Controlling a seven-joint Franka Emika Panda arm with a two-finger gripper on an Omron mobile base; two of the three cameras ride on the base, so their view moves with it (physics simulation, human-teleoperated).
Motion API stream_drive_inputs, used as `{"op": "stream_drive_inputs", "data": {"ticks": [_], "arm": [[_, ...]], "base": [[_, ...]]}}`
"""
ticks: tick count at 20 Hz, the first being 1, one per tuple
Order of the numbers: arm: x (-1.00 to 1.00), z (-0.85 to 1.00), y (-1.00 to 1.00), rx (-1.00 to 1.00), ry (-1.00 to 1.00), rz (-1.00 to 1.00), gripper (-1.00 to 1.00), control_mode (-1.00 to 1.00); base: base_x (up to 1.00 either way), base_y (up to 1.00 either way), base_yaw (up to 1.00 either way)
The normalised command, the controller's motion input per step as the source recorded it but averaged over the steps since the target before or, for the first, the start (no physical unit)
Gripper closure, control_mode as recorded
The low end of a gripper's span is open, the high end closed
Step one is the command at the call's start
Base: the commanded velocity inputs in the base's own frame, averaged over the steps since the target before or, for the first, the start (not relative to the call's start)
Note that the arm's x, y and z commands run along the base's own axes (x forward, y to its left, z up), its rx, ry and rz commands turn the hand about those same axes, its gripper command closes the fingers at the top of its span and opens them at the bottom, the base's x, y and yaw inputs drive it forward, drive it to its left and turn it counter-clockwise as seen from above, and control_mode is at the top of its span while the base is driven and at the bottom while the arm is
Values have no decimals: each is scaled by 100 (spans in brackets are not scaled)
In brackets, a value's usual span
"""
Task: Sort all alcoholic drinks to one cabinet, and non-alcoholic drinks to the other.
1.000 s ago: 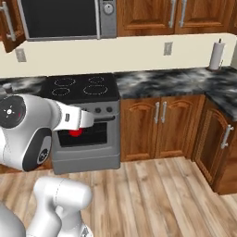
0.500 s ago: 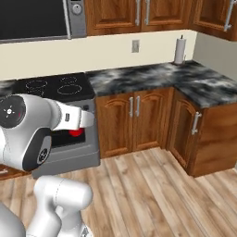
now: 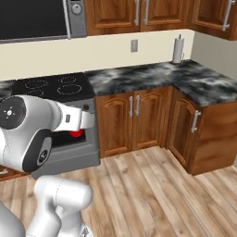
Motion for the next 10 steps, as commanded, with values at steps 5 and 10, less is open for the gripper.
{"op": "stream_drive_inputs", "data": {"ticks": [5, 10], "arm": [[0, 0, 0, 0, 0, 0, 100, 100], [0, 0, 0, 0, 0, 0, 100, 100]], "base": [[-1, 51, 31], [-5, 44, 37]]}}
